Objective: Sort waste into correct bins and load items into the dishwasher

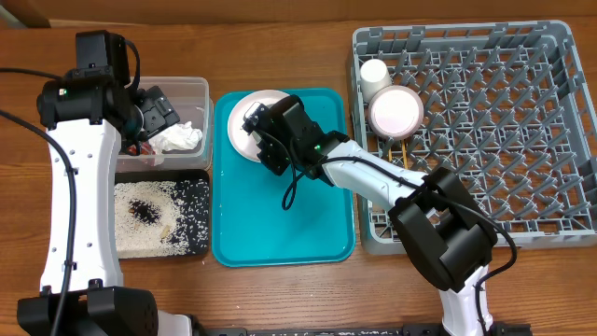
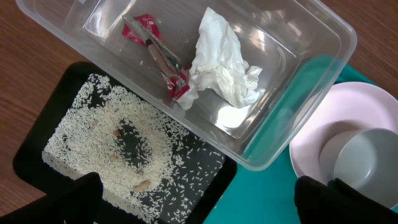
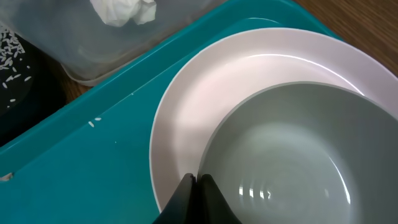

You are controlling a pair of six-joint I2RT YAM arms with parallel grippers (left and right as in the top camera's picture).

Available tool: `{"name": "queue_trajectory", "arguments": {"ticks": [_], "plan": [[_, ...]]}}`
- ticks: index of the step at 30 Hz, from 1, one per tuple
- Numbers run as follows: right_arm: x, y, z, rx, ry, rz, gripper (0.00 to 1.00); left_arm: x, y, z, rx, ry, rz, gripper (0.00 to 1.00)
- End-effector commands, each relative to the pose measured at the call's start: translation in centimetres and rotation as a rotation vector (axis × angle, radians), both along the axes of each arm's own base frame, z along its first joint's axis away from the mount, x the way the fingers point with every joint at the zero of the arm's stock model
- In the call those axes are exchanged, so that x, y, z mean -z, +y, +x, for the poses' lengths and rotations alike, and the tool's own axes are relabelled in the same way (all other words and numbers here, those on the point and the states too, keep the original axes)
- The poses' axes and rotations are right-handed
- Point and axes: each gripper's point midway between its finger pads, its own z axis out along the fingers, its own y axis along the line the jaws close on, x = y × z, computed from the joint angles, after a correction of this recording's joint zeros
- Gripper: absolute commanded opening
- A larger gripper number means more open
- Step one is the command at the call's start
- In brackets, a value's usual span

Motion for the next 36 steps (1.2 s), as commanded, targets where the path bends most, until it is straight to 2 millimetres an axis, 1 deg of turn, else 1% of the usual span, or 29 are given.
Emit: {"name": "queue_trajectory", "arguments": {"ticks": [1,4,7,10,12,14,15,16,19,21,24,26,27,28,29,33,34,36], "plan": [[-9.0,0.6,1.2,0.039,-0.096,0.133,0.04,-0.3,0.2,0.3,0.003,-0.007,0.009,1.0],[-14.1,-0.4,0.0,0.067,-0.112,0.19,0.04,-0.3,0.2,0.3,0.003,-0.007,0.009,1.0],[-18.3,-2.5,-2.6,0.092,-0.085,0.211,0.04,-0.3,0.2,0.3,0.003,-0.007,0.009,1.0],[-21.8,-5.2,-6.0,0.121,-0.032,0.227,0.04,-0.3,0.2,0.3,0.003,-0.007,0.009,1.0],[-23.5,-7.0,-8.1,0.149,0.0,0.235,0.04,-0.3,0.2,0.3,0.003,-0.007,0.009,1.0],[-24.9,-9.0,-10.3,0.19,0.044,0.245,0.04,-0.3,0.2,0.3,0.003,-0.007,0.009,1.0],[-25.4,-10.3,-11.6,0.2,0.06,0.235,0.04,-0.3,0.2,0.3,0.003,-0.007,0.009,1.0],[-25.6,-11.1,-12.3,0.208,0.069,0.228,0.04,-0.3,0.2,0.3,0.003,-0.007,0.009,1.0],[-26.2,-14.2,-14.4,0.259,0.108,0.211,0.04,-0.3,0.2,0.3,0.003,-0.008,0.009,1.0],[-26.3,-16.3,-15.1,0.326,0.144,0.21,0.04,-0.3,0.2,0.3,0.003,-0.007,0.009,1.0],[-26.2,-19.2,-15.4,0.455,0.22,0.24,0.04,-0.3,0.2,0.3,0.003,-0.007,0.009,1.0],[-26.4,-20.0,-15.9,0.461,0.278,0.282,0.04,-0.3,0.2,0.3,0.003,-0.008,0.009,1.0],[-26.6,-20.0,-16.1,0.443,0.317,0.316,0.04,-0.3,0.2,0.3,0.003,-0.007,0.009,1.0],[-26.8,-20.0,-16.2,0.43,0.337,0.339,0.04,-0.3,0.2,0.3,0.003,-0.007,0.01,1.0],[-27.2,-19.9,-16.3,0.402,0.386,0.401,0.04,-0.3,0.2,0.3,0.003,-0.007,0.009,1.0],[-28.4,-19.5,-16.1,0.297,0.468,0.566,0.04,-0.3,0.2,0.3,0.003,-0.007,0.009,1.0],[-28.5,-19.5,-16.0,0.274,0.489,0.602,0.04,-0.3,0.2,0.3,0.003,-0.008,0.009,1.0],[-28.1,-20.0,-15.6,0.264,0.526,0.654,0.04,-0.3,0.2,0.3,0.003,-0.007,0.009,1.0]]}}
